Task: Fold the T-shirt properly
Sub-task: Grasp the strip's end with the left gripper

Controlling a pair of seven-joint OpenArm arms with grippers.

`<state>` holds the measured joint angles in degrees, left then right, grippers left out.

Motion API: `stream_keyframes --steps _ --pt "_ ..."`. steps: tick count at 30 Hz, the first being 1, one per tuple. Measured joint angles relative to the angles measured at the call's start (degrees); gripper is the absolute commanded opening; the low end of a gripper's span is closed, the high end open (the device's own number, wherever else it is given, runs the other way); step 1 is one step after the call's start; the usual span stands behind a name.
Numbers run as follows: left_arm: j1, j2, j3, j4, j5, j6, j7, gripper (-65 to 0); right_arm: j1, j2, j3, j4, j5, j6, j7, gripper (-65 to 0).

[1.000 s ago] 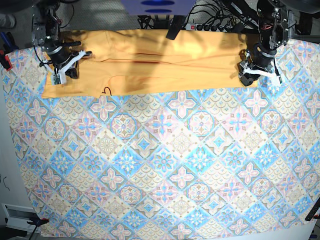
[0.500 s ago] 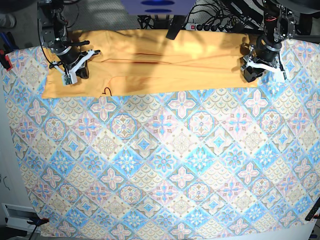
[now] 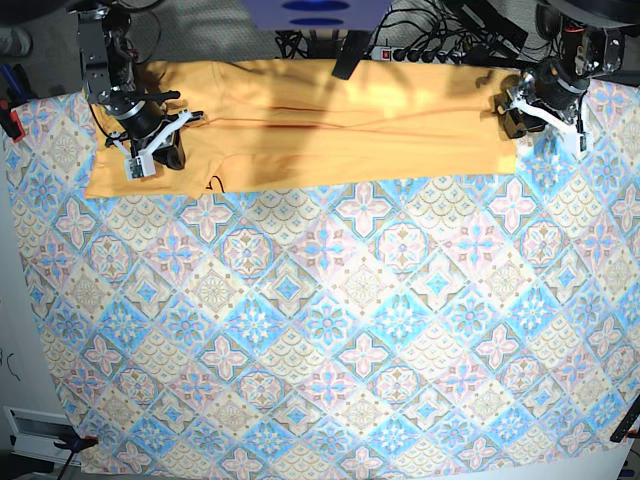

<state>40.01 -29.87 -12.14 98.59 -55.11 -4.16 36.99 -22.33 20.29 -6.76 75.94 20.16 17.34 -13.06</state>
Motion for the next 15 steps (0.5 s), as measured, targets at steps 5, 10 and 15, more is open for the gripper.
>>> stream_keyframes --steps 5,10,15 --pt "-1.01 -0.76 -5.14 -0.02 0.33 -1.14 7.54 -35.6 0.28 -0.02 0.00 -0.11 0.04 0.07 -0.13 -65.0" --pt "-6.56 -1.53 -5.70 -0.11 0.39 -3.23 13.94 -22.0 0.57 -0.13 0.00 -0.15 0.02 0.11 -0.22 -65.0" --pt "-9.09 -1.31 -5.29 -2.69 0.20 -3.23 16.61 -14.2 0.57 -0.28 0.00 -0.15 0.02 0.02 -0.20 -65.0"
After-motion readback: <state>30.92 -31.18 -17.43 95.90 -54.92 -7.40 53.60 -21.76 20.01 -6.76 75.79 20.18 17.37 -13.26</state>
